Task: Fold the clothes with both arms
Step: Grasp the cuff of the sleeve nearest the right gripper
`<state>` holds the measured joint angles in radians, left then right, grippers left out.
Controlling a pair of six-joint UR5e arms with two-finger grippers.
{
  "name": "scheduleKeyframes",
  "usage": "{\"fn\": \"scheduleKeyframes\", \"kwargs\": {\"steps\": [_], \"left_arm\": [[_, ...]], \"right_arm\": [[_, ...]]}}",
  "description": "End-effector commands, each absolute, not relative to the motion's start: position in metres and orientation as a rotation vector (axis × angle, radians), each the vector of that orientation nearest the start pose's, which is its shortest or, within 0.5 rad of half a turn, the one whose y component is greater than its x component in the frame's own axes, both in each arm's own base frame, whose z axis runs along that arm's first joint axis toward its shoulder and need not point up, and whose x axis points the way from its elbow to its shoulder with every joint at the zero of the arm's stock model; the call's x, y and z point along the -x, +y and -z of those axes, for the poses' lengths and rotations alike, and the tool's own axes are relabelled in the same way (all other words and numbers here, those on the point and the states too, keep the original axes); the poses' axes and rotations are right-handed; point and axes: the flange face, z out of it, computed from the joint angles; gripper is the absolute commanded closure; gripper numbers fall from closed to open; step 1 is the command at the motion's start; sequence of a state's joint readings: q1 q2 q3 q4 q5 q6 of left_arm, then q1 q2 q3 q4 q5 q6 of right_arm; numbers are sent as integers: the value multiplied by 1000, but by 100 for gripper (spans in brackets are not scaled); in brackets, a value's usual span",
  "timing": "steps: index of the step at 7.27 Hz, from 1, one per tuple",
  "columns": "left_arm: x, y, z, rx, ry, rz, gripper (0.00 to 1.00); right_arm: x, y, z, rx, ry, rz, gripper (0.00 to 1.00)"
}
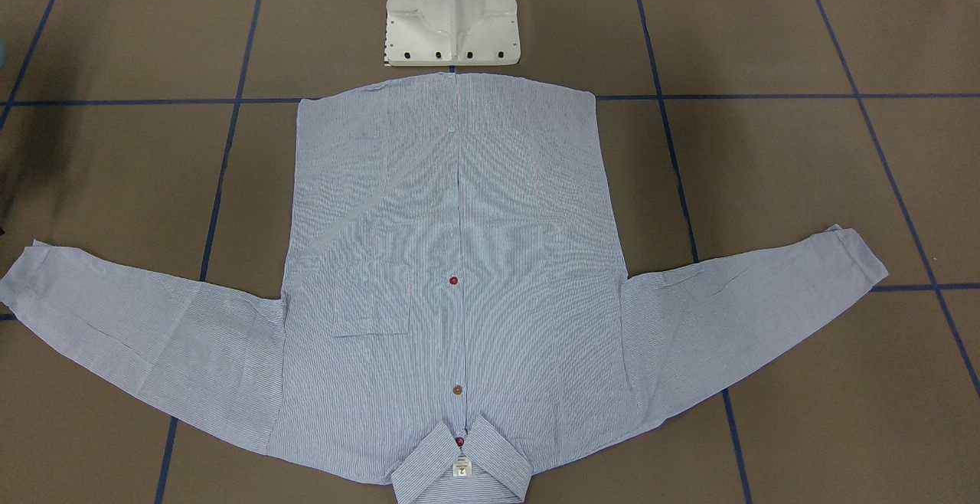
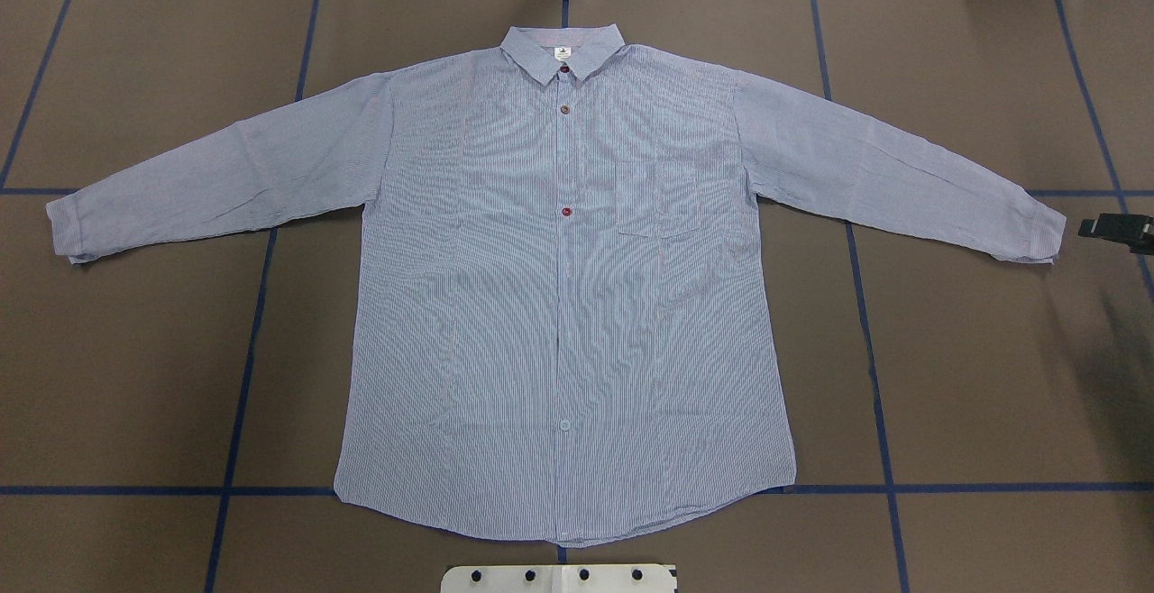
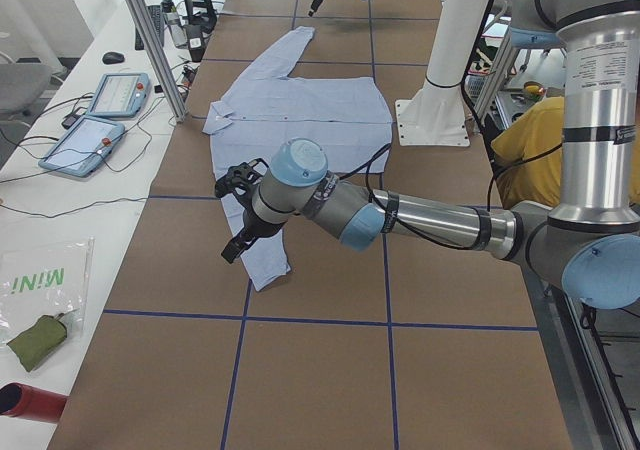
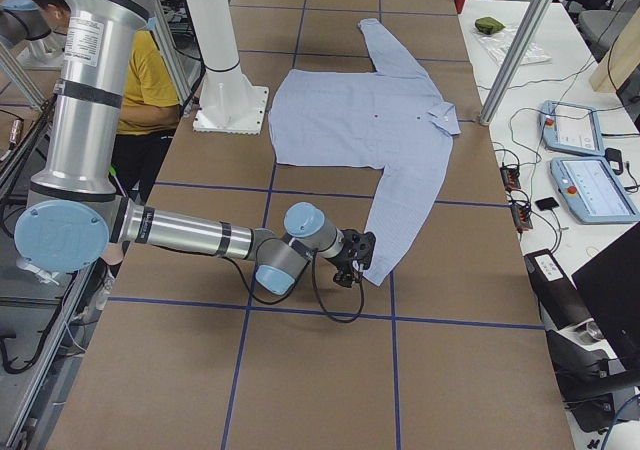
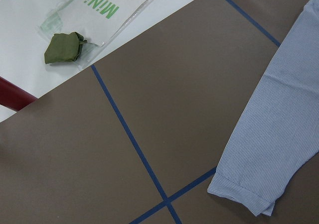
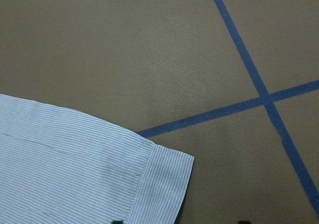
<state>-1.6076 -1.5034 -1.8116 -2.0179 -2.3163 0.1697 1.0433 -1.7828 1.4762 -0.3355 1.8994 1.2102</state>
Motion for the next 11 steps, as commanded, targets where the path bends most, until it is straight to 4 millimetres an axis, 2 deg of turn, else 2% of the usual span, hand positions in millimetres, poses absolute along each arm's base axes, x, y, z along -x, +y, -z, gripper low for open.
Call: {"fn": "scheduleKeyframes", "kwargs": {"steps": [1,3,5,8,9,11], "left_arm": [[83,-479,-521,-664,658,-354,0],[83,-479,-520,-665,658,-355,0],[83,-479,-520,-665,658,-355,0],[83,-479,-521,-664,658,-356,0],[83,-479,-520,-665,658,-355,0],[83,-479,-520,-665,658,-355,0]], "right_arm": [[153,-410,-675,-366,-907,-544,29],[164,-408,-675,-373,-901,-552,34],[177,-406,-675,-393,-887,-550,35],[186,-403,-676,-401,-878,-544,40],[188,-402,-676,-401,-878,-543,44],[188,-402,-676,-404,-878,-545,82]]}}
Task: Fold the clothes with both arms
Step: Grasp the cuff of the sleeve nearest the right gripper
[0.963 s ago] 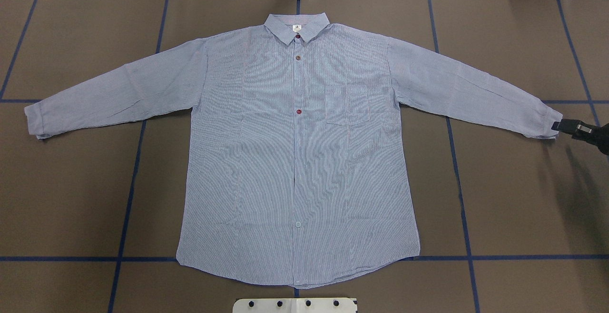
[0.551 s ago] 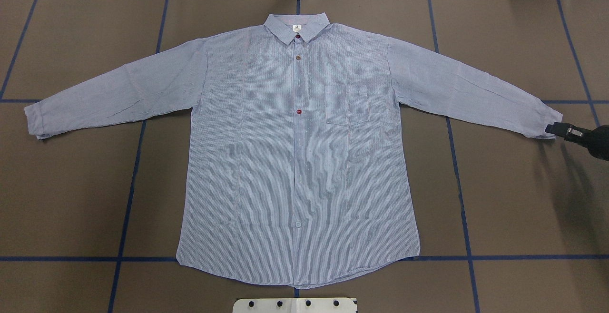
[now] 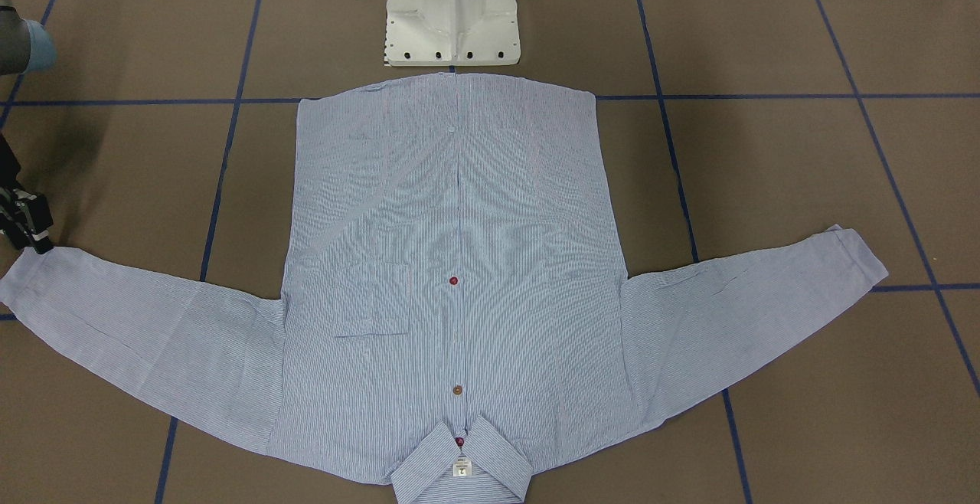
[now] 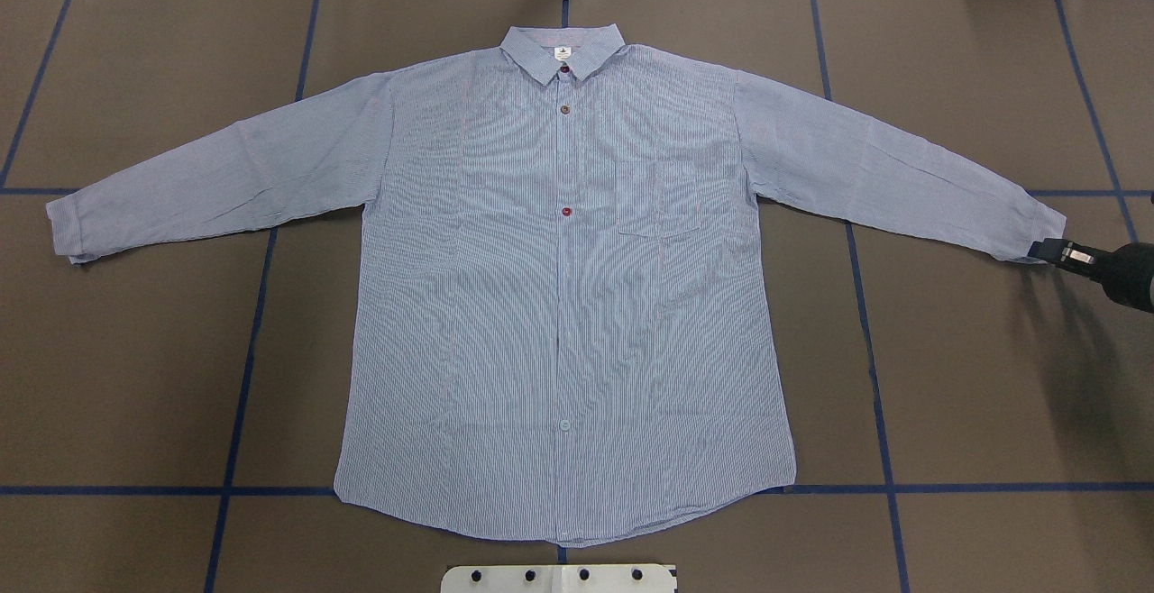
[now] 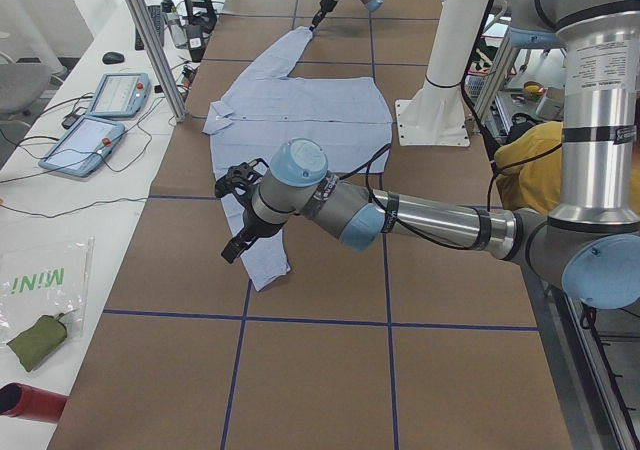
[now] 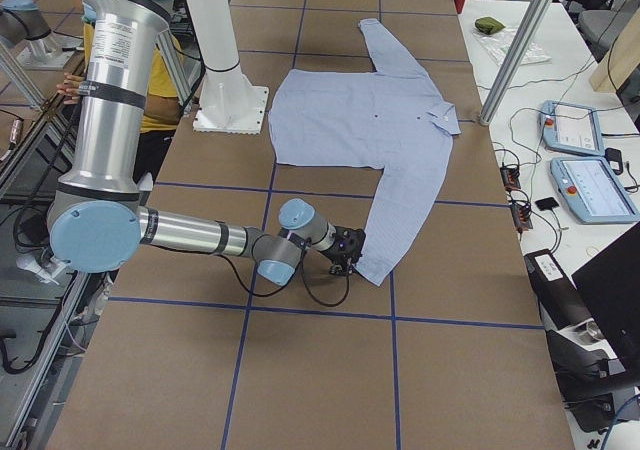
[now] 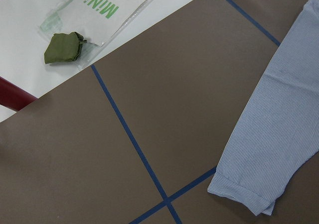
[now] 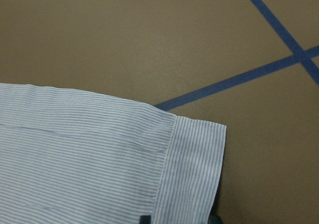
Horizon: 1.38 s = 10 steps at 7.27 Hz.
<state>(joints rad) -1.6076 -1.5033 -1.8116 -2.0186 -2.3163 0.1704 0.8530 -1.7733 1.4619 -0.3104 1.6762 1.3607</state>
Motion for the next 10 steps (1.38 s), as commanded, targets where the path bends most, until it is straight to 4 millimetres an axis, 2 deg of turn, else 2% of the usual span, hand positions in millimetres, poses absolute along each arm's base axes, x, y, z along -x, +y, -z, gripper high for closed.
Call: {"fn": "scheduleKeyframes", "kwargs": {"steps": [1,3,4,5,6,7,8,9,10], "left_arm": [[83,-479,-520,-665,658,-355,0],[83,-479,-520,-665,658,-355,0],[83,-479,-520,-666,658,-356,0],[83,-478,-521,-664,658,-354,0],[83,-478,-521,-664,658,-354,0],[83,-478,-521,-664,658,-354,0],[83,-478,-521,-665,658,-355,0],[83,-478,-521,-665,658,-355,0],[83,-478,-521,-665,658,-355,0]], "right_arm": [[187,-402,-676,-404,-876,-546,100],[184,-401,-668,-410,-891,-543,100],[182,-409,-643,-441,-924,-541,100],[172,-417,-624,-461,-954,-549,100],[162,-427,-594,-504,-1005,-542,100],[163,-451,-555,-597,-1053,-526,100],[180,-477,-509,-675,-1115,-509,100],[212,-507,-458,-730,-1185,-484,100],[261,-516,-407,-773,-1263,-444,100]]}}
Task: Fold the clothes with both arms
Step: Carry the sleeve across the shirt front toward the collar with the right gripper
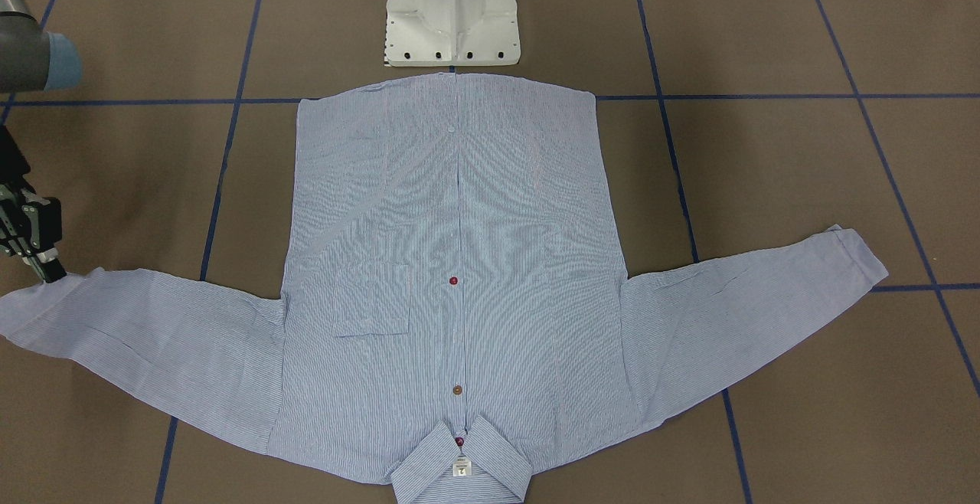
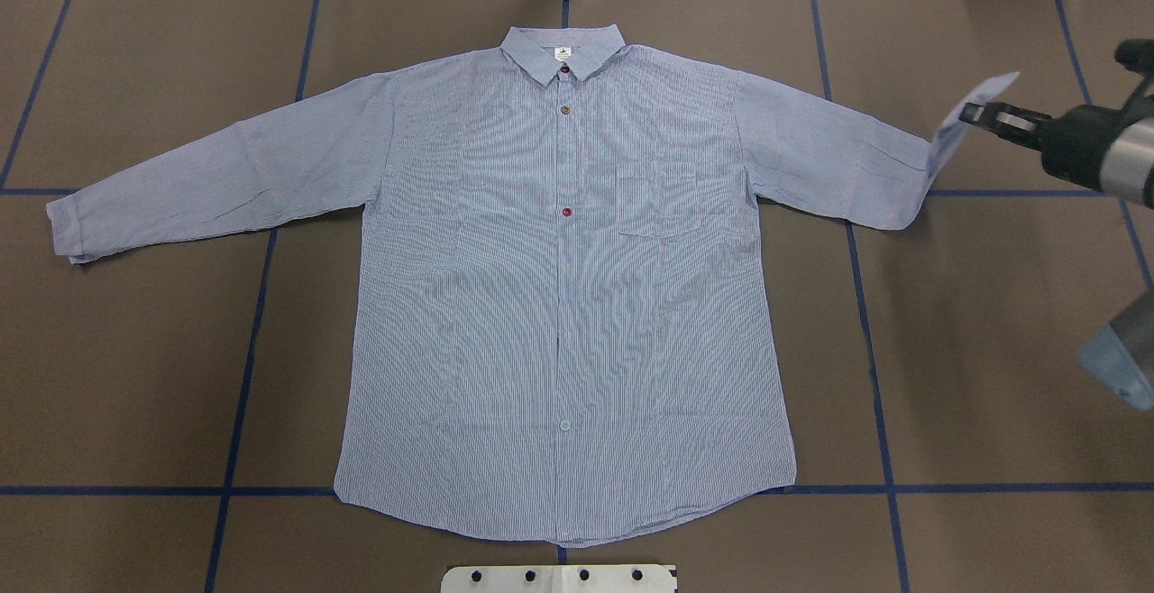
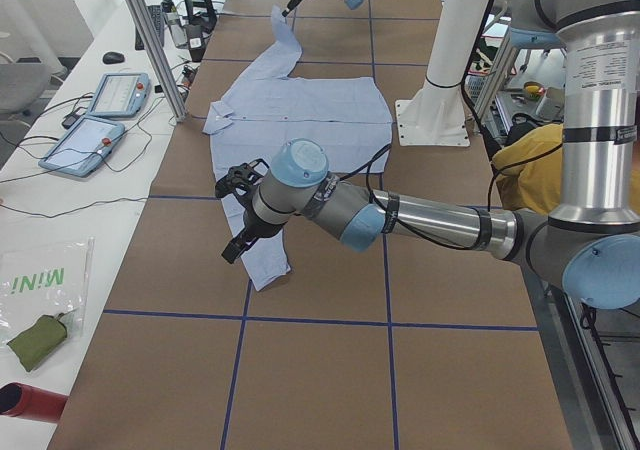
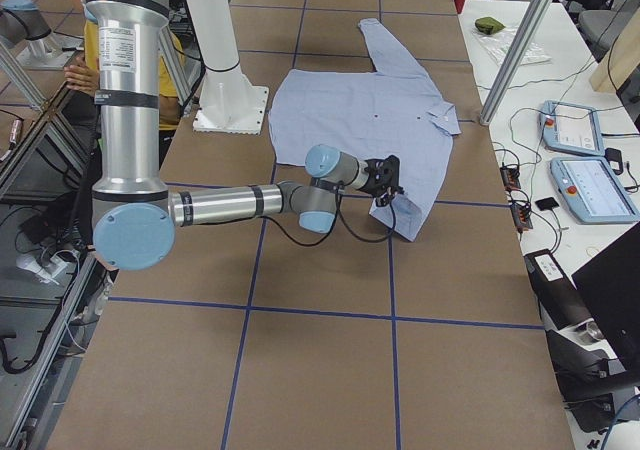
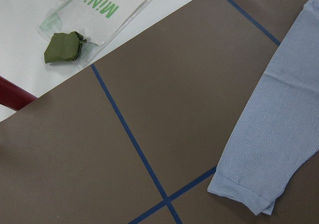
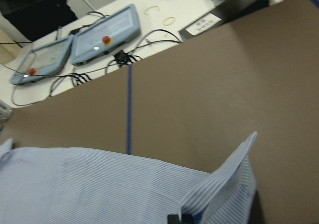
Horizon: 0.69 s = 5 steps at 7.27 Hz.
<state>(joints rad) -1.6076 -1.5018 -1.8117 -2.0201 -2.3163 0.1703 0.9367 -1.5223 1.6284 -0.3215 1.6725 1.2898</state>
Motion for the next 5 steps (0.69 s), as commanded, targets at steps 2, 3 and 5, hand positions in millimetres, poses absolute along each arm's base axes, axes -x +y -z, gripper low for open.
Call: {"fn": "scheduleKeyframes", "kwargs": {"steps": [2,3,5], "left_arm": [[83,-478,-522,-664,658,-354,0],[83,-478,-522,-664,658,-354,0],[83,-479,-526,-655,660,-351,0]], "right_arm": [[393,-524,-314,-819,-1337,-418,100],[445,-527,-265,-826,-1316,-415,100],[508,-526,-203,-757,-1123,-355,100]]}}
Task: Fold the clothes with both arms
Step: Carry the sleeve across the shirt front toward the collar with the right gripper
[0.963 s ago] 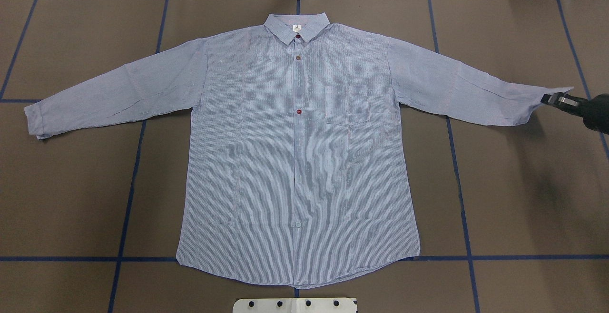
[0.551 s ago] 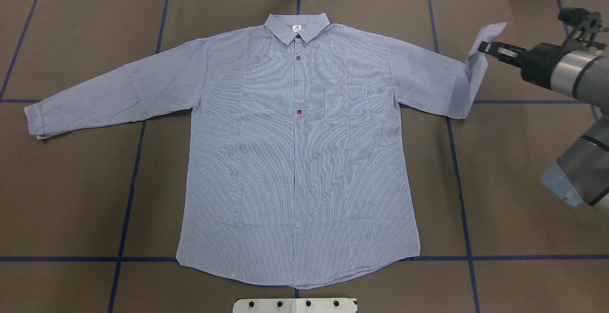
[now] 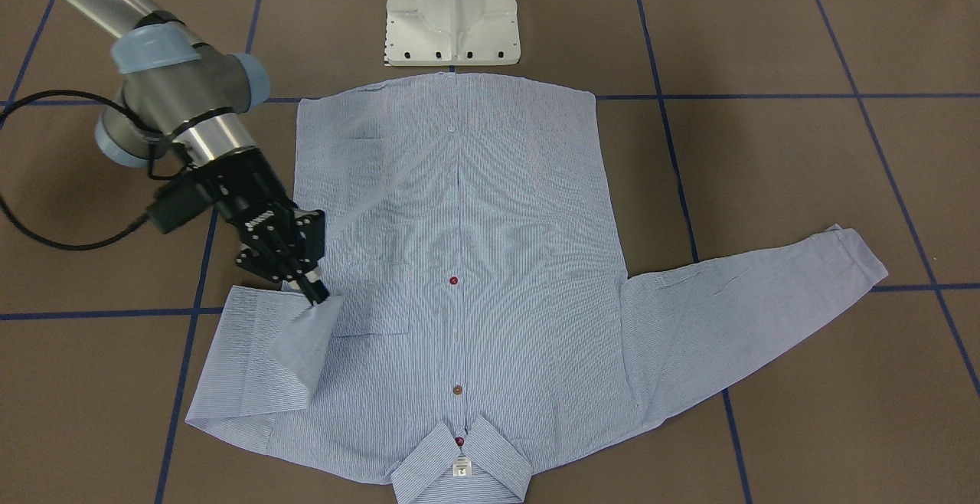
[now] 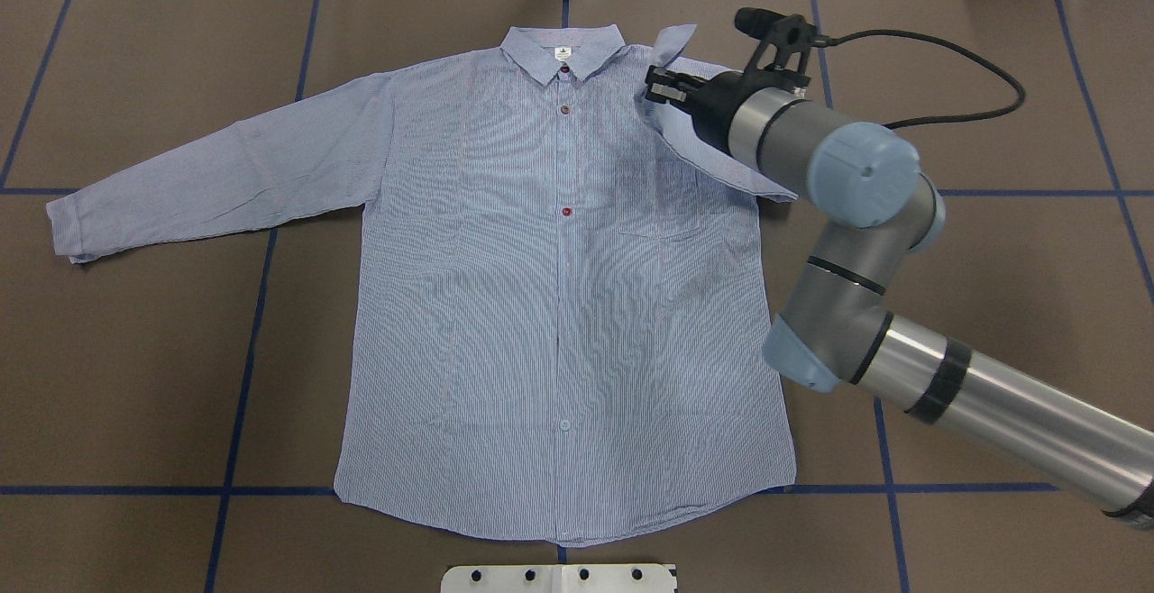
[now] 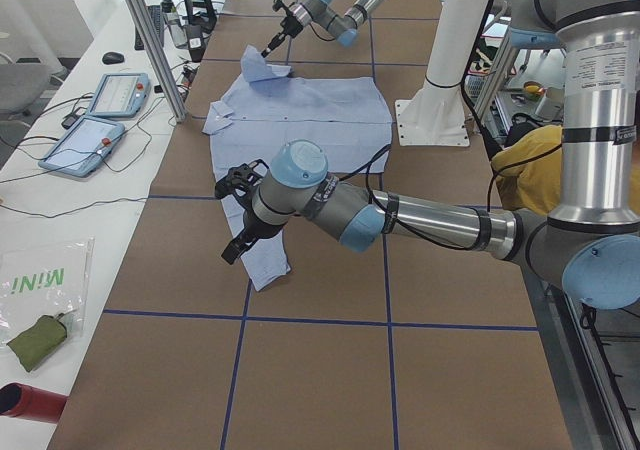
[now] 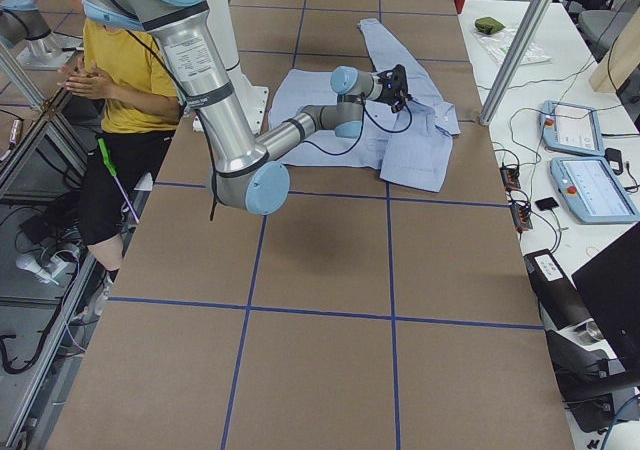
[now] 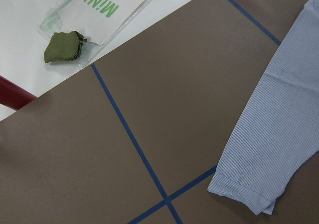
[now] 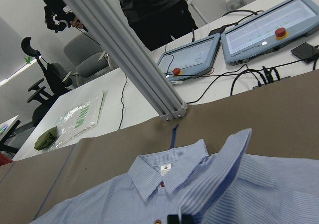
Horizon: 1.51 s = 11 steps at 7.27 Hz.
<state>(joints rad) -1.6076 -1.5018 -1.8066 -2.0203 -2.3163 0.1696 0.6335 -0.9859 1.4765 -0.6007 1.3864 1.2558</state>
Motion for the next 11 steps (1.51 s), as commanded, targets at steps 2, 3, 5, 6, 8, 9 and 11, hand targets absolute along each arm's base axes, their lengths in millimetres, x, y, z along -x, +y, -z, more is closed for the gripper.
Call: {"fn": "scheduleKeyframes", "kwargs": {"steps": [2,3,5,6,8,9,11], "left_arm": [[83,-480,-530,-648,661,-348,0],[83,-480,-530,-652,660,-350,0],[84,-482,-542,-659,660,-351,0],[84,-483,-551,-665,659,-354,0],[84,-483,-553,-667,659,-353,0],[84,-482,-554,-666,659,-353,0],[84,-483,-556,-661,660,-351,0]], "right_arm": [[555,-531,-154,-657,-912,-316,100],[581,-535,-152,-660,-785,-289,100],[629,-550,-143,-632,-636,-238,100],[648,-551,-135,-616,-611,-224,100],[671,-549,-119,-572,-501,-168,100],[685,-555,-111,-560,-465,-146,100],[696,-557,-95,-565,-433,-141,100]]}}
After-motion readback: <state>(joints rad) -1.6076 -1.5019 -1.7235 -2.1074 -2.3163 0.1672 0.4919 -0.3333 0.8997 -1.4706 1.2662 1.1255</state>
